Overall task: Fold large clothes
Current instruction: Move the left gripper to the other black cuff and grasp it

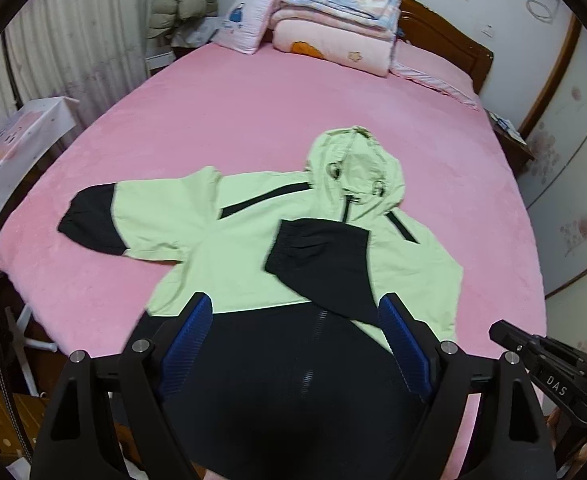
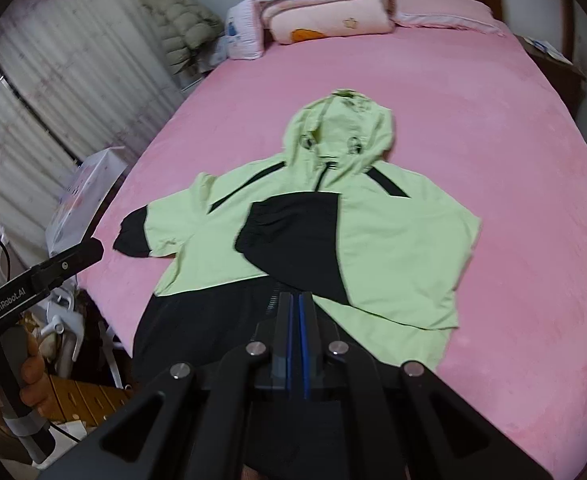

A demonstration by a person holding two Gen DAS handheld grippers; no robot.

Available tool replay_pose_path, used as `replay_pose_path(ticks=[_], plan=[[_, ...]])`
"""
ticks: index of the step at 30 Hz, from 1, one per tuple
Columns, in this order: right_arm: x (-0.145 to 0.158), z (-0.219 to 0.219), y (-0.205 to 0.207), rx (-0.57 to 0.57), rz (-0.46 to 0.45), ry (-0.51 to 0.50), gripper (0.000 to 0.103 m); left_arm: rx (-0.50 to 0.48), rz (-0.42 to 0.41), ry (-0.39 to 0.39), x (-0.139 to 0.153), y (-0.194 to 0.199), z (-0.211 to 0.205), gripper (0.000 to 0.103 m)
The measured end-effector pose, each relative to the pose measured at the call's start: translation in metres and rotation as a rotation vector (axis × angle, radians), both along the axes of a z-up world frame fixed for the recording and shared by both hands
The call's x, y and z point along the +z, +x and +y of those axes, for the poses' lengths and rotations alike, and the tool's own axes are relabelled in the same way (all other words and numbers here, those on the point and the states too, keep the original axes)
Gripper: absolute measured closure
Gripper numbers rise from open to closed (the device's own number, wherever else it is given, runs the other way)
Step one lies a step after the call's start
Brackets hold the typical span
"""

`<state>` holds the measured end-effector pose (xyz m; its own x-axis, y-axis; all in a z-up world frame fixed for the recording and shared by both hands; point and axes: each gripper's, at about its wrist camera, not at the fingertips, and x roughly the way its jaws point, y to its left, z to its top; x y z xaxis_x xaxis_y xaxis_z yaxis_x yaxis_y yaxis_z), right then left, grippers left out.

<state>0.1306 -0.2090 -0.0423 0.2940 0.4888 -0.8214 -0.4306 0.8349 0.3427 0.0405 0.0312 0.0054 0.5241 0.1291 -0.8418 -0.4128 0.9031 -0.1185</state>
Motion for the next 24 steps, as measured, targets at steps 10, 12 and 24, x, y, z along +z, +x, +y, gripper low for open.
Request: replay_pose_path(ticks=[10, 12, 24], plan=[[0.007, 0.104, -0.013, 0.055, -0.07, -0.048, 0.1, -0.007, 0.03, -0.021, -0.023, -0.03, 0.131, 0.015], [0.005, 0.132, -0.011, 0.012, -0.062, -0.046, 0.099, -0.005, 0.064, -0.024, -0.035, -0.031, 0.175, 0.015], [-0.022, 0.329, 0.007, -0.046, -0.012, -0.186, 0.094, 0.258, 0.1, -0.232, -0.156, -0.05, 0.456, 0.015]])
